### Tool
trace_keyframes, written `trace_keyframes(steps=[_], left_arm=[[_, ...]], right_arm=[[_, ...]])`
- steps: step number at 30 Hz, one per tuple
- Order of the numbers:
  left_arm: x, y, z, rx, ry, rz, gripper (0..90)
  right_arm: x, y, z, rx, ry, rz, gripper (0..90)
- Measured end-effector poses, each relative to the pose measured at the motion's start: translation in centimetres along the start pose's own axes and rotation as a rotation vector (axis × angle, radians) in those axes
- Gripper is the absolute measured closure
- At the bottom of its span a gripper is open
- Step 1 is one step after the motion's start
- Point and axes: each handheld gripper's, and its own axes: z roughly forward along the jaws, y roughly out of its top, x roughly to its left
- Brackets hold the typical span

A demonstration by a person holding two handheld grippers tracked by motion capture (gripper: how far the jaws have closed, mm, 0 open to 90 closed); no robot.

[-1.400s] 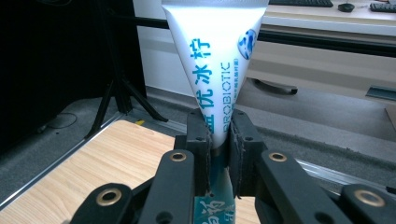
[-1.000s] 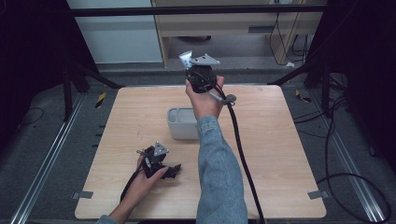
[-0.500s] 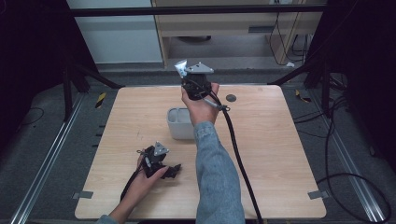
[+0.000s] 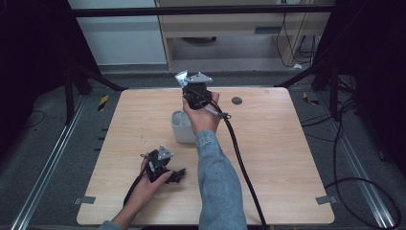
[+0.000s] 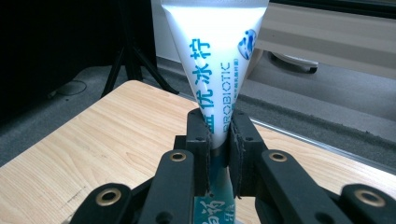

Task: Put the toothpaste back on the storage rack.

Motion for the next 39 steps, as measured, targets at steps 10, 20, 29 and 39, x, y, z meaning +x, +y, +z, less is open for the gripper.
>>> trace_keyframes(steps=[10,20,29,39], left_arm=[[0.0,0.0,0.0,0.001,-0.002,0.003,0.0],[0.0,0.0,0.0,0.001,-0.002,0.003,0.0],[0.0,0.0,0.0,0.002,-0.002,0.003,0.0],[0.0,0.0,0.0,0.002,-0.002,0.003,0.0]], right_arm=[[0.3,-1.2,0.7,0.039,0.006,-0.005,80.1],[0.2,-2.1,0.9,0.063,0.008,-0.003,80.0],[0.2,-2.7,0.9,0.092,0.007,-0.017,79.9],[0.3,-3.1,1.0,0.113,0.012,-0.02,80.0]])
